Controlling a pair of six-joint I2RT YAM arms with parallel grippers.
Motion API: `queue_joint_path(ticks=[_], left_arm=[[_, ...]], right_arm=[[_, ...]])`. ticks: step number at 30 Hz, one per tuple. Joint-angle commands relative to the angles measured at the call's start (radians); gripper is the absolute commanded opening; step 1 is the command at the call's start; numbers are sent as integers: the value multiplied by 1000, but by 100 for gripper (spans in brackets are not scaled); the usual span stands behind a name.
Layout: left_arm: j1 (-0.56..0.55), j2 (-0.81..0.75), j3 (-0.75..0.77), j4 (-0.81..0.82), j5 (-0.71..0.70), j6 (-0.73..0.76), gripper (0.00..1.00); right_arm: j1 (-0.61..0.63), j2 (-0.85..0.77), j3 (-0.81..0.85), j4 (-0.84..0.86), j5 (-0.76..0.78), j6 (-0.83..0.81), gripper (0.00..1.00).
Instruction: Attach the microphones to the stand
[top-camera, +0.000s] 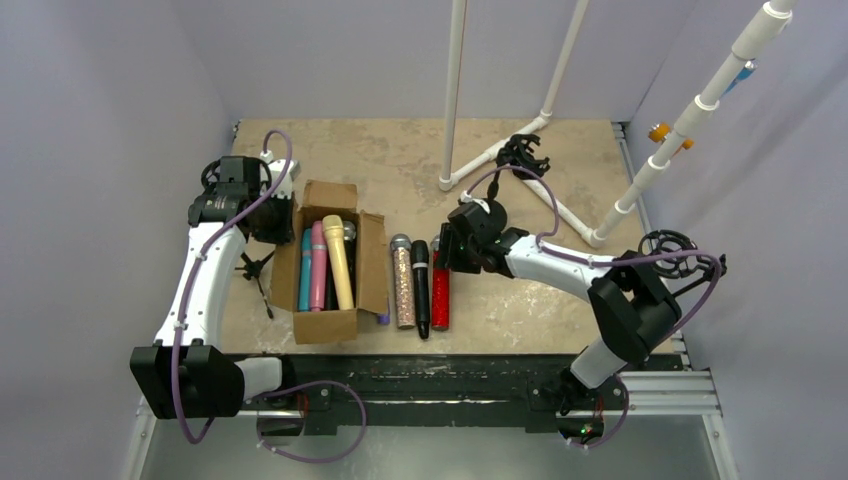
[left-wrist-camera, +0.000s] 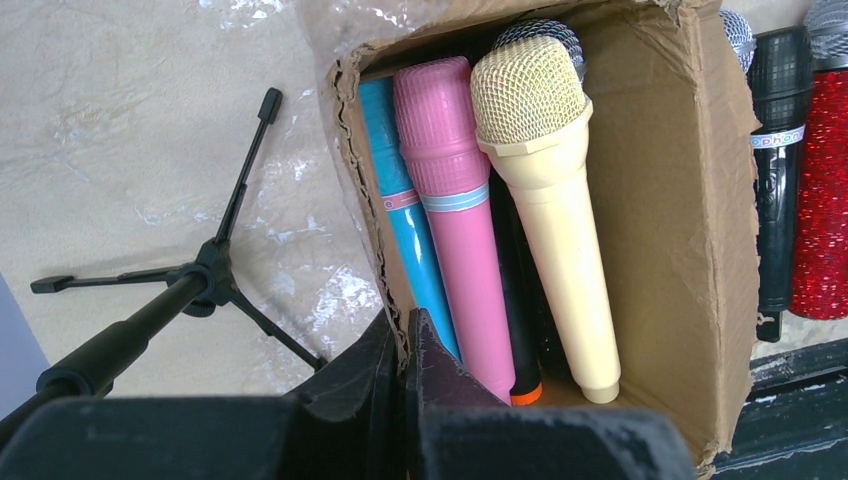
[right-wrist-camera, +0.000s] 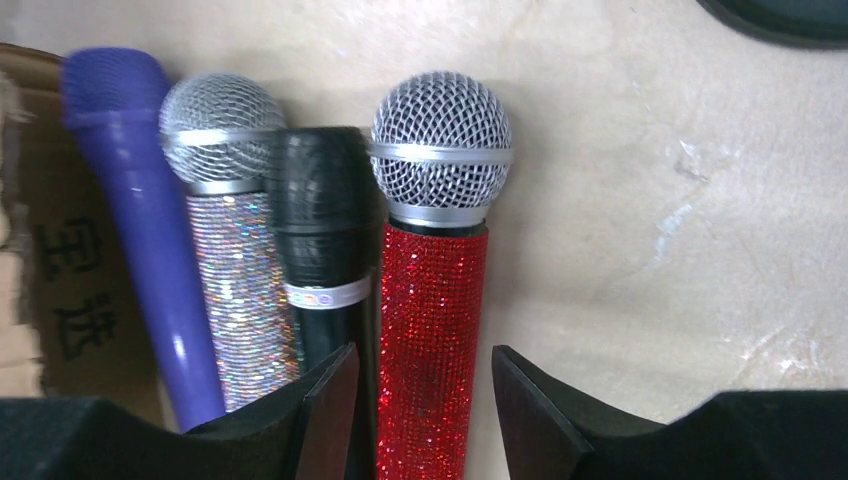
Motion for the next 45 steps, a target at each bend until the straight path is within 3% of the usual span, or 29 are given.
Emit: queue_joint_path(ticks=[1,6,10,16,22,34,45], left_arm=[[-4,-30,30,11,39,-2,0],[-4,-32,31,7,39,-1,0],[-4,-32,32,7,39,-1,0],[-4,-36,36,4,43,-7,0],[-4,-41,41,0,49,-11,0],[-4,-56,38,-6,75,-15,0],[-17,-43,15,17,69,-19,0]], right_arm=[[19,-50,69,10,-37,23,56],[56,-91,149,-7,-43,28,52],[155,-57,327,-44,34,4,51],[277,162,641,-137,69,-48,52],[316,394,894,-231,68,-82,53],[323,538,977,-270,123,-94,54],[344,652,1034,-239,43,-68,51]])
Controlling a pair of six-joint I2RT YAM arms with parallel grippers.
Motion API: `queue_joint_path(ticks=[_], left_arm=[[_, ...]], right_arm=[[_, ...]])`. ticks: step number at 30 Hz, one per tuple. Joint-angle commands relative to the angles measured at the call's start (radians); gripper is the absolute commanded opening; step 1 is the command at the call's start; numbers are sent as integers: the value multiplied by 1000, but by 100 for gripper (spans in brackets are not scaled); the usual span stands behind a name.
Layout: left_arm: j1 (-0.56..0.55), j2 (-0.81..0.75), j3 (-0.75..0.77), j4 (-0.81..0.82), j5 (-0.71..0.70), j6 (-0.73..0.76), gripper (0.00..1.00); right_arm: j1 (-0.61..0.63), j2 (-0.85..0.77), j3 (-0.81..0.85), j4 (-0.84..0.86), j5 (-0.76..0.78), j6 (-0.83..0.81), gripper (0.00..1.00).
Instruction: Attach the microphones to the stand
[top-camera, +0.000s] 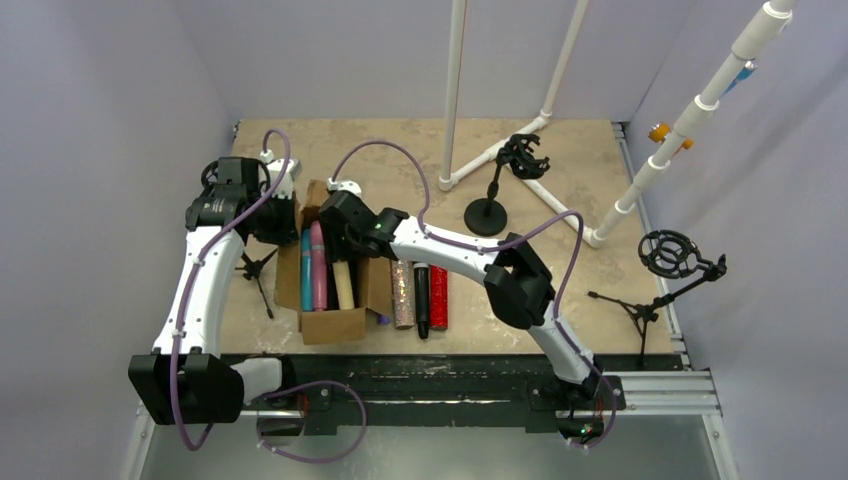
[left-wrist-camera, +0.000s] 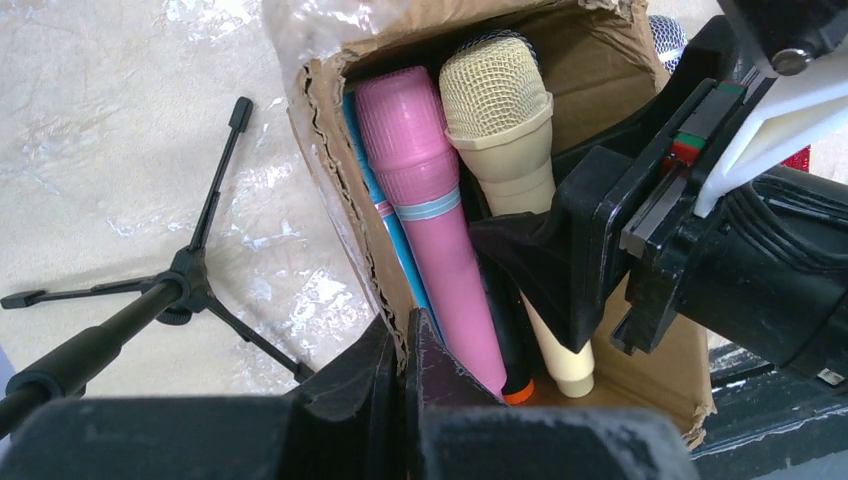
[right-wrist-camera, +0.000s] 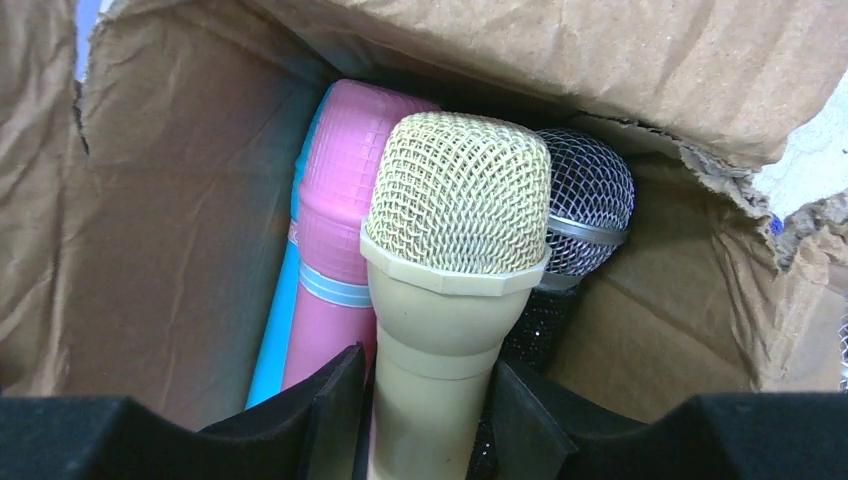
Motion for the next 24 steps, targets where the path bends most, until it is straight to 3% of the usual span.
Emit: queue_joint_path(ticks=[1,11,17,24], left_arm=[[-17,-15,11,29,13,-9,0],[-19,-12,16,30,-34,10,0],[-20,-8,18,28,-57,22,0],[-20,-13,29,10,-65,28,0]], right_arm=[[12,19,19,16,-42,13,48],[11,-196,-55,91,-63,12,22],[-33,-384,-185,110,-109,-16,19],[-187,-679,-568,162,-147,0,18]])
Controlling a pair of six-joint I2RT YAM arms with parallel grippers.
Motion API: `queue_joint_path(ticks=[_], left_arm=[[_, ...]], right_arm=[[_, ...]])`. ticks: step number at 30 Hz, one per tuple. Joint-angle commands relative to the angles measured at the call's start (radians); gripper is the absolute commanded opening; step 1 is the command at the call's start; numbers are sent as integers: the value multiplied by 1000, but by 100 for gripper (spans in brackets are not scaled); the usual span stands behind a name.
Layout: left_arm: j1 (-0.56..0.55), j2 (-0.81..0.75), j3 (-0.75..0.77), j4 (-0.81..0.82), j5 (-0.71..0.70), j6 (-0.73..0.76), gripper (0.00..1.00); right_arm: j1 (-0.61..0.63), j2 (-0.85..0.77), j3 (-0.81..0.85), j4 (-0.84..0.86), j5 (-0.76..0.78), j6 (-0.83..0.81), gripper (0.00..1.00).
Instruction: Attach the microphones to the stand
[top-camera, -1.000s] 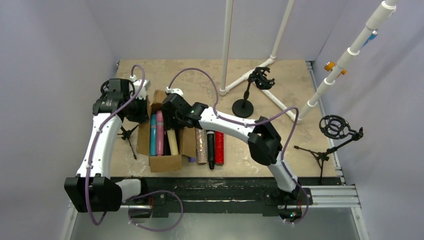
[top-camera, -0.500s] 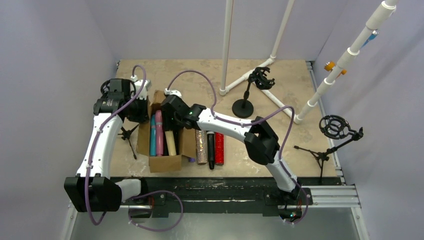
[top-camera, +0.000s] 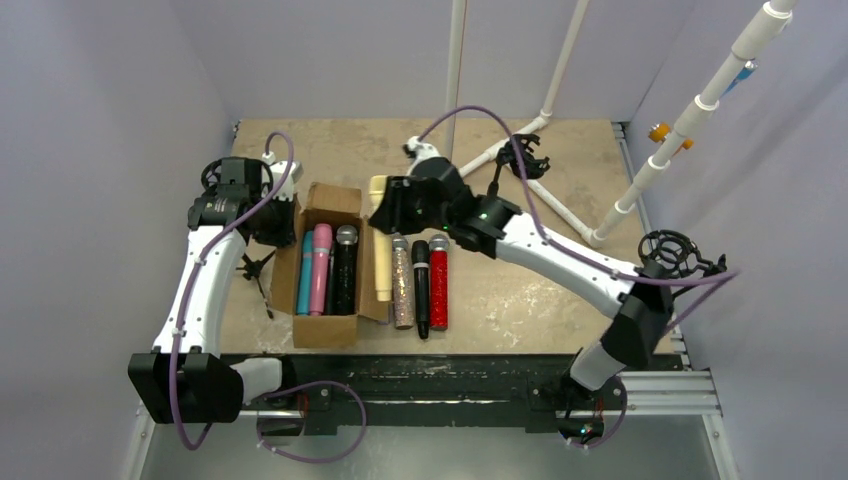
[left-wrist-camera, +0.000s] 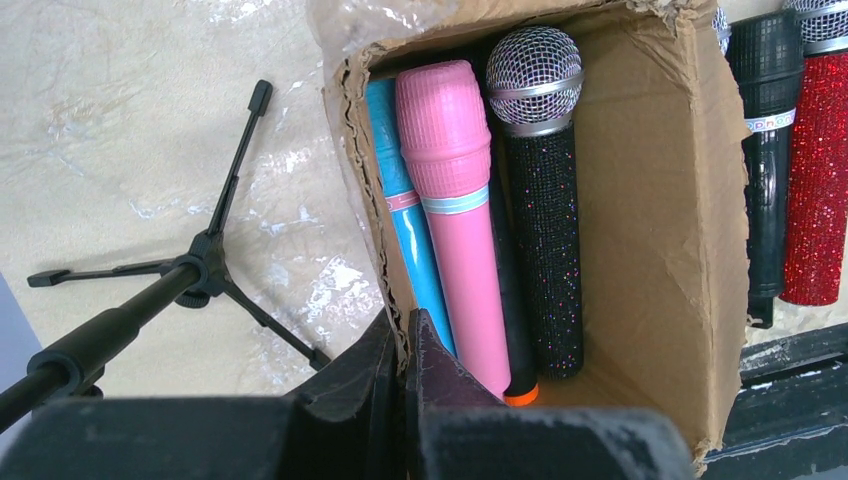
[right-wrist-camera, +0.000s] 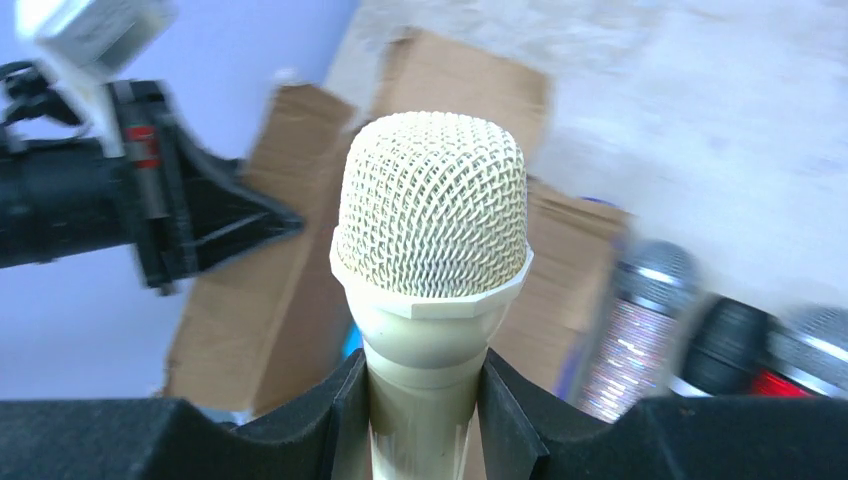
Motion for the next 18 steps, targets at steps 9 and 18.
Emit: queue_joint_path(ticks=[9,18], left_arm=[[-3,-24,33,18,5,15,0],[-4,-25,33,12,13,13,0]], right_arm=[[-269,-282,-605,61,25,-43,19],[-291,-192,-704,148,50,-34,24]])
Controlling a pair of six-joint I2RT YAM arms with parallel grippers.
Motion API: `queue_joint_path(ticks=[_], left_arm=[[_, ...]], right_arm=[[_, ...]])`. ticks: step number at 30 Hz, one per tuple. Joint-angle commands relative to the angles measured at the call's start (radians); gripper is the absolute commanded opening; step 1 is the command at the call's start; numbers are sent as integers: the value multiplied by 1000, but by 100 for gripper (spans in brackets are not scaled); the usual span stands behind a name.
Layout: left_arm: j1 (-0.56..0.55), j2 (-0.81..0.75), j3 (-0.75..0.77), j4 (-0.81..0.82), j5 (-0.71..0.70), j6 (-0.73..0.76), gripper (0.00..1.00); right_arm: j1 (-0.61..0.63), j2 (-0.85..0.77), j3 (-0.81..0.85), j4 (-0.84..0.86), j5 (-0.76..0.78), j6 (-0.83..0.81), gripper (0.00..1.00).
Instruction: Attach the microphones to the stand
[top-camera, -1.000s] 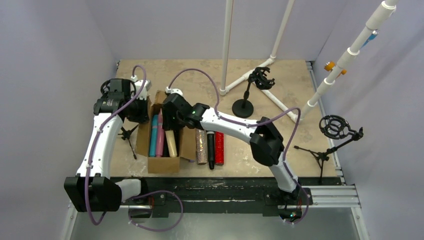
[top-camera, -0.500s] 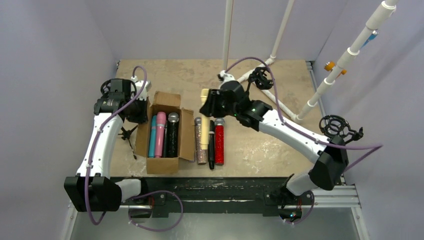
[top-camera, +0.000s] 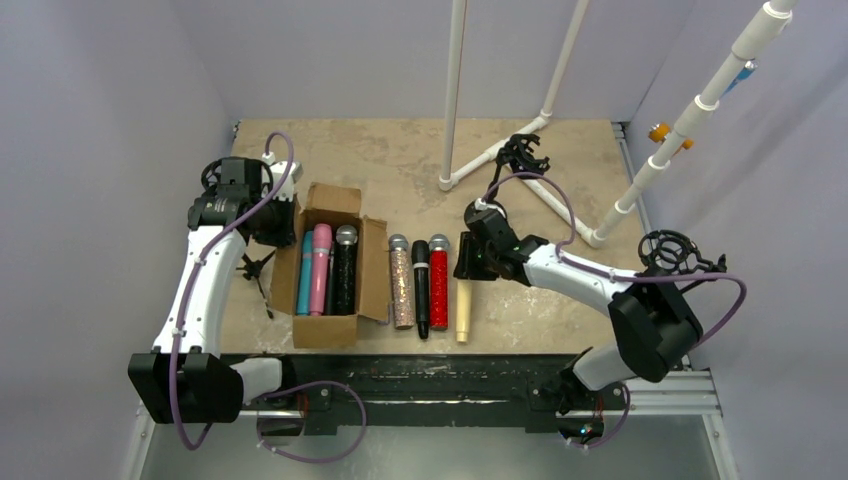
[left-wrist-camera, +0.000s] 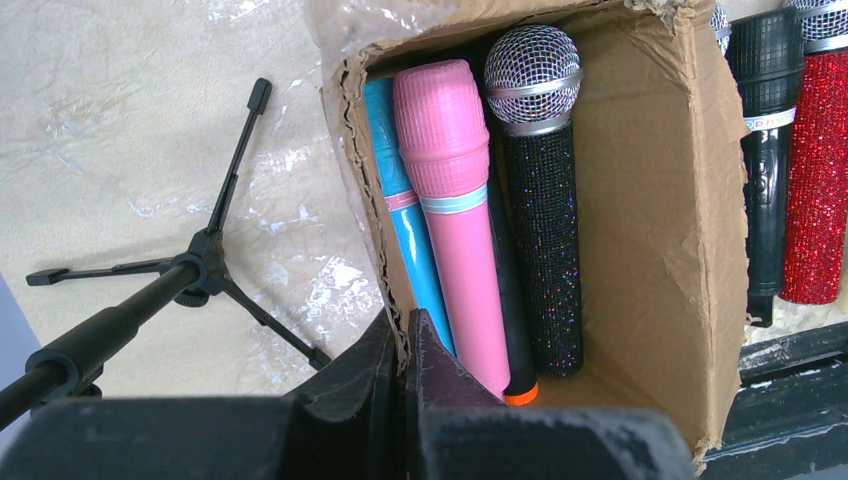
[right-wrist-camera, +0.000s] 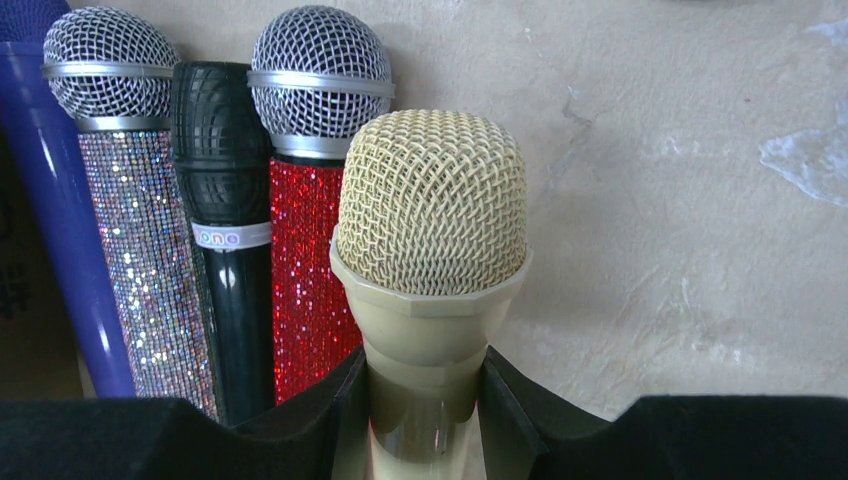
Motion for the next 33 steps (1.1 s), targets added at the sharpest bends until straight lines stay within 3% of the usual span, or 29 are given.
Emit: queue_joint_path(ticks=[1,16,25,33], left_arm=[[-3,-25,34,16,17,12,0],[-5,-26,38,7,34,5,0],[-3,-30,45,-1,42,-2,0],[-4,-27,58,-10,48,-11,0]], right_arm=[[-7,34,14,109,20,-11,25],[-14,122,105,114,17,-29,60],[11,28,213,45,58,-12,57],[254,111,577,-90,167,-28,56]])
